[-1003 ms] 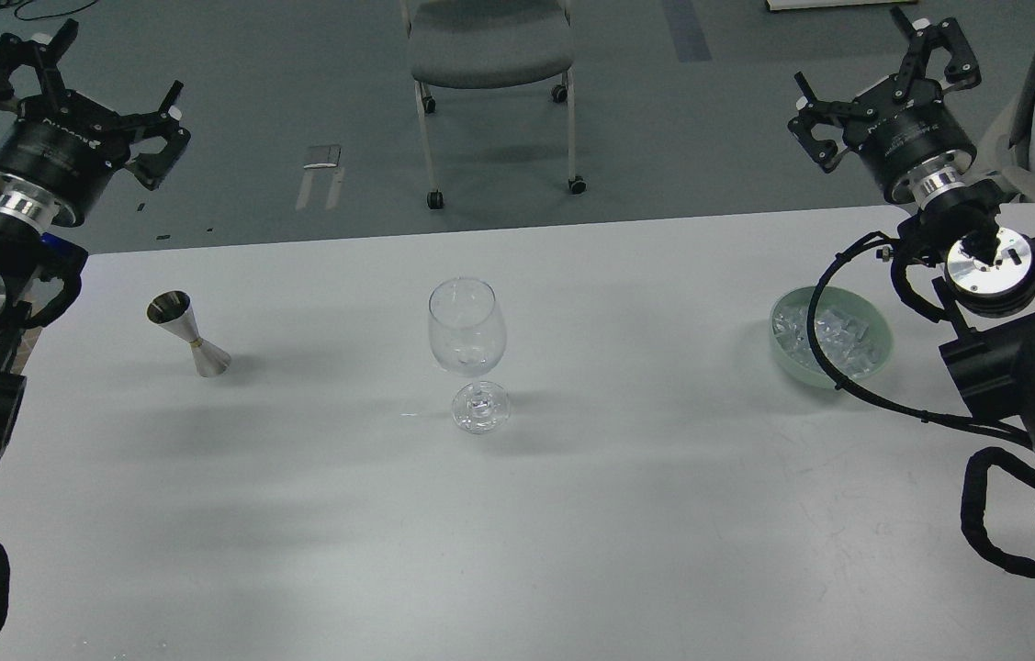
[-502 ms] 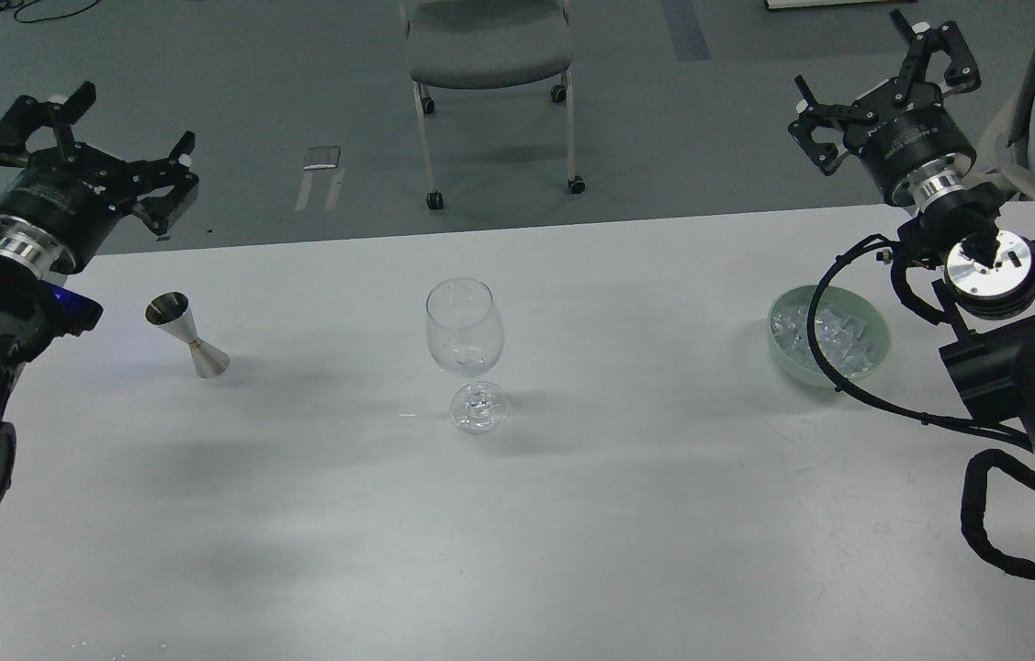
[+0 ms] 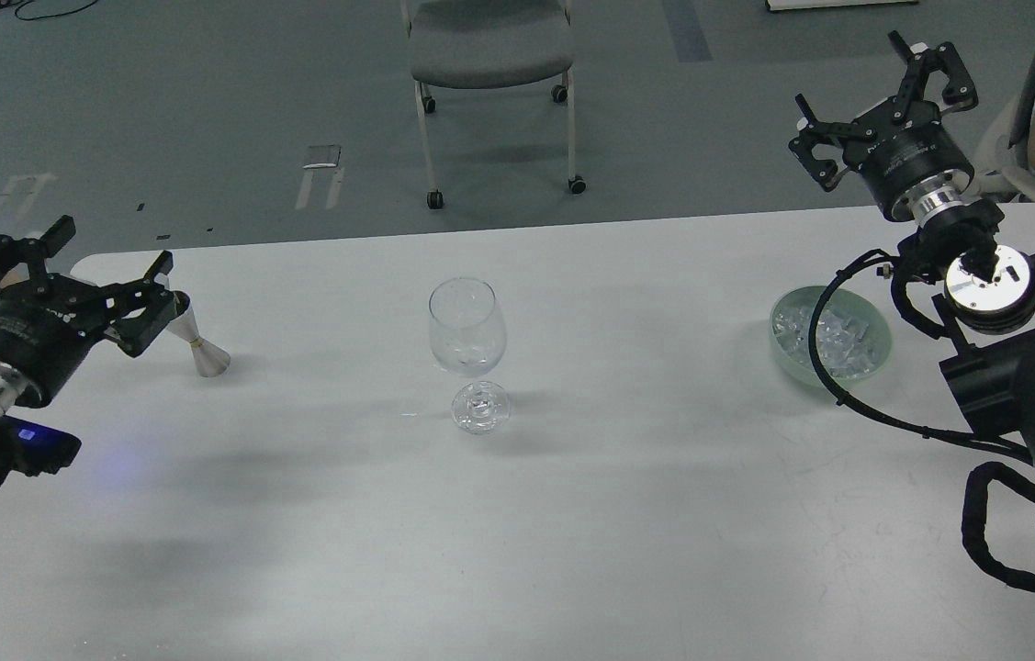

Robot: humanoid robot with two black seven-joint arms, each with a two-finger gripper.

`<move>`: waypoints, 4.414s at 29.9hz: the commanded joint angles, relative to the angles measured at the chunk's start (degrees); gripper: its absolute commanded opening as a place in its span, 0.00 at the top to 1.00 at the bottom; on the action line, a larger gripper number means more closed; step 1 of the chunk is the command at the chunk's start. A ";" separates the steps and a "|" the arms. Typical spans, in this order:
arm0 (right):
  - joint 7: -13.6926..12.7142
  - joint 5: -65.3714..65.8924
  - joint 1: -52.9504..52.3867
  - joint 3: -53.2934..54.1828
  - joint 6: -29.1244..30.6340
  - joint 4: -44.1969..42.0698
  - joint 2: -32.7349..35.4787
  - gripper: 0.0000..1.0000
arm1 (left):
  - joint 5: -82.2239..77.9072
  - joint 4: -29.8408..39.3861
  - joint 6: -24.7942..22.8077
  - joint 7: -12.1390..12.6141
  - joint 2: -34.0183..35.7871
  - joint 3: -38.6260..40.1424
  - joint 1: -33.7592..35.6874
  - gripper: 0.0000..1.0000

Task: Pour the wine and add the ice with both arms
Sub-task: 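Move the left gripper down toward the silver jigger, then close the left gripper around the silver jigger, then lift the silver jigger with the left gripper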

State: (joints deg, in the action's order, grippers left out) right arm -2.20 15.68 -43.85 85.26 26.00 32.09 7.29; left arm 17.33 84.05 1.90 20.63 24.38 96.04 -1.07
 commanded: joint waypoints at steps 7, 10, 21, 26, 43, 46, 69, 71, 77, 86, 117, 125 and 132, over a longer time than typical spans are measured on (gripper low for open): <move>0.00 0.05 1.31 0.00 0.01 -0.01 0.09 0.00 | -0.10 1.82 0.48 0.02 -7.42 3.02 -7.37 0.06; 0.00 0.05 1.39 0.00 0.01 -0.01 0.09 0.00 | -0.10 1.64 -4.53 -0.32 -8.73 2.84 -9.21 0.06; 0.00 0.14 1.75 0.00 -0.07 -0.10 0.00 0.00 | -1.15 -0.29 -3.32 -0.85 -10.23 0.38 -9.57 0.09; 0.00 0.05 2.45 0.00 0.01 -0.10 0.09 0.00 | -6.69 -0.47 11.36 -0.68 -9.88 0.38 -5.00 0.07; 0.00 0.14 2.54 0.00 0.01 -0.27 0.09 0.00 | -7.92 -3.72 15.50 -1.38 -10.41 0.29 -0.08 0.07; 0.00 0.14 2.54 0.00 0.01 -0.27 0.09 0.00 | -7.92 -5.13 15.41 -1.91 -10.32 0.38 0.54 0.07; 0.00 0.22 2.89 -0.09 -0.25 -0.54 0.26 0.00 | -8.10 -20.86 3.82 -5.16 -9.62 -1.12 9.86 0.40; 0.00 0.22 2.98 -0.09 -0.16 -0.54 0.79 0.00 | -8.10 -20.86 1.88 -5.07 -9.62 -1.12 9.59 0.42; 0.00 0.31 2.98 -0.18 -0.25 -0.62 0.88 0.00 | -8.01 -20.95 1.70 -5.86 -9.88 -2.78 9.77 0.44; 0.00 0.31 2.98 -0.09 -0.25 -0.62 0.88 0.00 | -8.01 -23.76 7.32 -5.78 -10.41 -3.14 10.56 0.25; 0.00 0.31 3.33 -0.18 -0.34 -0.71 1.67 0.00 | -7.92 -37.72 5.92 -5.78 -10.49 -3.14 21.09 0.25; 0.00 0.31 3.33 -0.18 -0.34 -0.89 1.93 0.00 | -7.92 -43.27 1.97 -5.69 -10.41 -3.22 23.65 0.26; 0.00 0.31 3.59 -0.18 -0.34 -0.98 2.02 0.00 | -7.84 -43.36 1.61 -5.69 -10.85 -3.14 23.65 0.34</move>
State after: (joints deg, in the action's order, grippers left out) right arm -2.20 16.06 -40.42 85.07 25.66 31.12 9.30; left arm 9.41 40.78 3.68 14.94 13.70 92.86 22.58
